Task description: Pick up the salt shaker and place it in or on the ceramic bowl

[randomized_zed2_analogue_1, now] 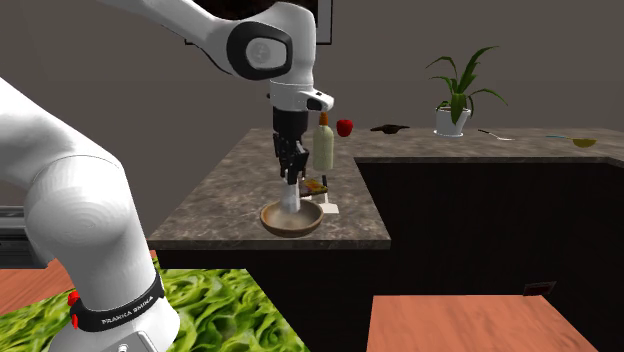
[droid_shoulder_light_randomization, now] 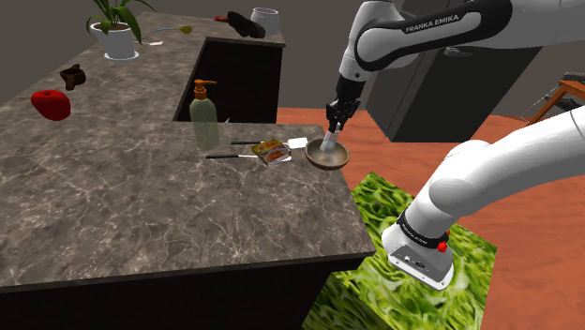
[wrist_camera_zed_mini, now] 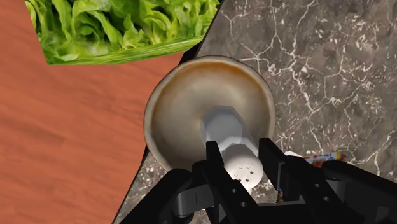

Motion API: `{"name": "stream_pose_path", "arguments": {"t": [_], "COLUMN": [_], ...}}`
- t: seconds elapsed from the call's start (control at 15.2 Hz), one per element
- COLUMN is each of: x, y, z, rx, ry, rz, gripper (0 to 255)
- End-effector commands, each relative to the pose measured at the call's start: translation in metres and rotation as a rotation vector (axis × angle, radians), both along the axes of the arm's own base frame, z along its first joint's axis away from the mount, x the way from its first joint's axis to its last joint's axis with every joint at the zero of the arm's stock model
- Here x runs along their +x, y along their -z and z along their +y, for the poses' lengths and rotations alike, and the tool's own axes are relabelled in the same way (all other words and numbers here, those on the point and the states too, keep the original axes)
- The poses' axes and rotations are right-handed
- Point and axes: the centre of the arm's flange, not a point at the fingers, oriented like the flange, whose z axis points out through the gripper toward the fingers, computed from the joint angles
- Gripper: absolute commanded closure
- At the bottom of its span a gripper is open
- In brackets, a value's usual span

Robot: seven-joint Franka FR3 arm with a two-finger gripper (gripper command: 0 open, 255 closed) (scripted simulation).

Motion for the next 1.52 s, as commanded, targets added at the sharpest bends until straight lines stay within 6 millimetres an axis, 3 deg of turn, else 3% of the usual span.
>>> {"name": "stream_pose_path", "arguments": {"t": [0.0,0.53,0.59,0.92,1.19,1.45], "x": [0.0,0.0,0.0,0.0,0.001,0.001], "y": [0.009,0.009,0.009,0.009,-0.041,-0.041], "z": [0.0,0.0,0.0,0.0,-0.005,-0.005], "rx": [0.0,0.0,0.0,0.0,0.0,0.0], "ry": [0.0,0.0,0.0,0.0,0.0,0.0], "rz": [-0.001,-0.001,-0.001,-0.001,-0.001,-0.001], "gripper": [255,255,0,0,0,0]}}
